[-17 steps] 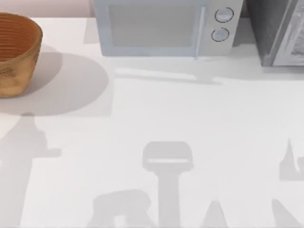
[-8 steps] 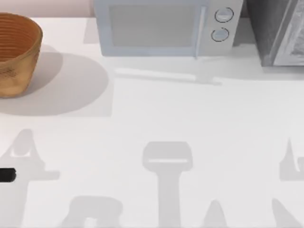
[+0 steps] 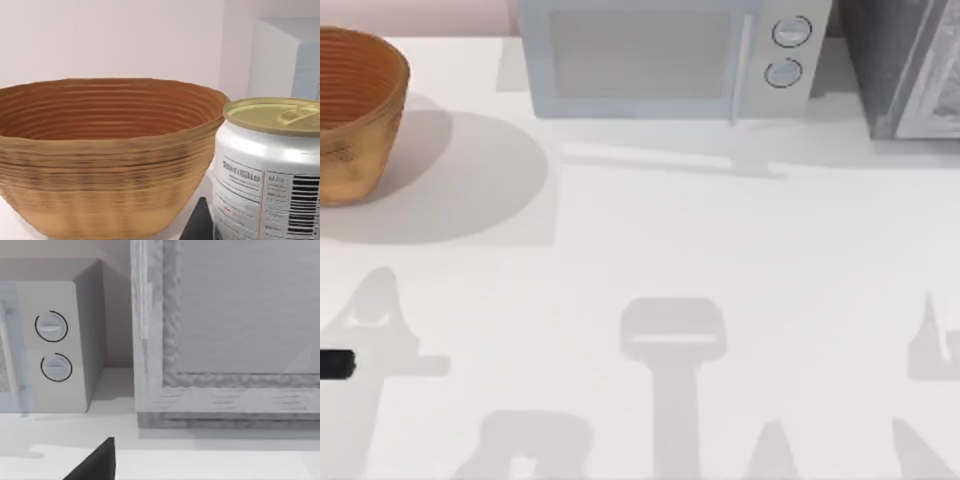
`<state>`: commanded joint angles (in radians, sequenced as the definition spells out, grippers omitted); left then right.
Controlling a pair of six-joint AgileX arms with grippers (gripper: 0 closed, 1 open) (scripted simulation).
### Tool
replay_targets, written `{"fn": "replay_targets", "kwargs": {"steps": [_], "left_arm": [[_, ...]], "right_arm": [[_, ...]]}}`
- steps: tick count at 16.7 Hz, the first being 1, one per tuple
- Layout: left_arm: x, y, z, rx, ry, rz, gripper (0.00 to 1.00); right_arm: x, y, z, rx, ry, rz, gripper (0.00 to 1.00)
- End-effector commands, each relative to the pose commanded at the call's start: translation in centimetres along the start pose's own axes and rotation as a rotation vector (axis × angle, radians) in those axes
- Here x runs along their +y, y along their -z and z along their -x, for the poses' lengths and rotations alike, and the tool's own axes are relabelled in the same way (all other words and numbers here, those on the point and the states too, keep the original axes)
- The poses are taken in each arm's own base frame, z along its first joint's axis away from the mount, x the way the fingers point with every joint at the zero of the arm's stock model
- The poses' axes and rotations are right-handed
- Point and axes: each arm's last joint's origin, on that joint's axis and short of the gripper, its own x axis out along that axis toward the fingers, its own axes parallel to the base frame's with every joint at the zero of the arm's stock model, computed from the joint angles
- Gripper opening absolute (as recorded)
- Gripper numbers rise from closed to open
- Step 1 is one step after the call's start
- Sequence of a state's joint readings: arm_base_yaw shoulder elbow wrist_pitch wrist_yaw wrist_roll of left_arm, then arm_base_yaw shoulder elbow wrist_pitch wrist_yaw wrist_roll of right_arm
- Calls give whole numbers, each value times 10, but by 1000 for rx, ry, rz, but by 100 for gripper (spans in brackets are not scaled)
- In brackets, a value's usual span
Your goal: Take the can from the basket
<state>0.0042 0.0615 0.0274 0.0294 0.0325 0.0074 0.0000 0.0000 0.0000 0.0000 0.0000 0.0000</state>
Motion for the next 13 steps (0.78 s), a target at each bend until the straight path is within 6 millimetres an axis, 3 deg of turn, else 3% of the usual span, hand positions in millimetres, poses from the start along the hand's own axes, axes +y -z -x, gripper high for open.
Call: {"fn": "replay_targets", "kwargs": {"steps": [4,7,10,13], "left_arm": [[-4,-25,-13,3,130,-14,0],[-8,-48,-36,7,278,-27,0],[-14,-66,-73,12,458,-38,0],[-21,-70,-122,16,657,-45,0]], "right_arm": [[0,0,0,0,0,0,100],[0,0,0,0,0,0,100],[0,0,0,0,0,0,100],[0,0,0,0,0,0,100]]}}
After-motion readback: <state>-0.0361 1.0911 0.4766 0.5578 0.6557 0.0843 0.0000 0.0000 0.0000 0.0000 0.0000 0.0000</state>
